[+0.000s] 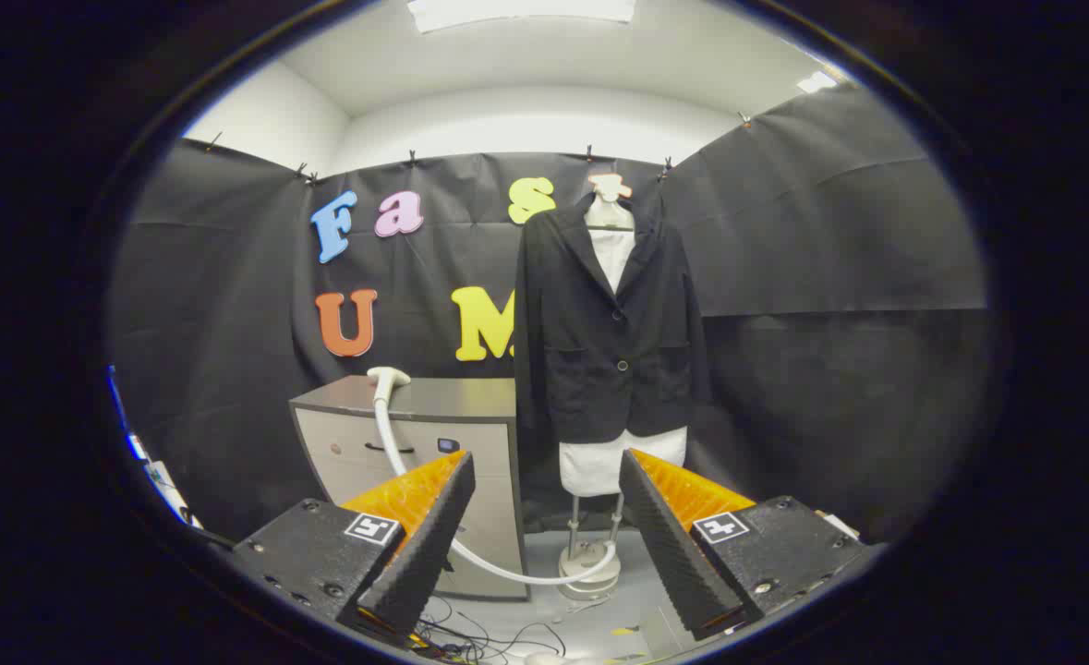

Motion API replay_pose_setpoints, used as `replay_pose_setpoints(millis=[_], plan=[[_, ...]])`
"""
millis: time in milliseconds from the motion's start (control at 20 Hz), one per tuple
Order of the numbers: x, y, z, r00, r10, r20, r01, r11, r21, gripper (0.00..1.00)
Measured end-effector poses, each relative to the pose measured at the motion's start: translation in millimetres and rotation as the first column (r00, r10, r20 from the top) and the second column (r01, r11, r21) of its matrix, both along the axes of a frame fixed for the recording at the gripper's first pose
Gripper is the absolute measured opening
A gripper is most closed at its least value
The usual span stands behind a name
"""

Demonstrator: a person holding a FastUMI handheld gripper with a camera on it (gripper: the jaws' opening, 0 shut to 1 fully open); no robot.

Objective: Iron the clothes twice with a garment steamer, once on the left side and once on the right side.

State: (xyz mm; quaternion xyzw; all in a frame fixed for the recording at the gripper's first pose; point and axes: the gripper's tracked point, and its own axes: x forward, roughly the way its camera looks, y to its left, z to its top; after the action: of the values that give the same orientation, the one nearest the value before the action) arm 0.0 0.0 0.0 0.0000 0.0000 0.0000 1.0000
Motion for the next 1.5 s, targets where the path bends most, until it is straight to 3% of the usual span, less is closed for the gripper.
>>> replay_pose_setpoints(millis=[950,1250,1500], plan=[[27,7,20,1.000,0.001,0.002,-0.001,1.000,0.031,1.00],[73,35,36,0.997,0.069,-0.020,-0.069,0.998,0.010,1.00],[139,80,52,0.987,0.156,-0.047,-0.157,0.987,-0.017,1.00]])
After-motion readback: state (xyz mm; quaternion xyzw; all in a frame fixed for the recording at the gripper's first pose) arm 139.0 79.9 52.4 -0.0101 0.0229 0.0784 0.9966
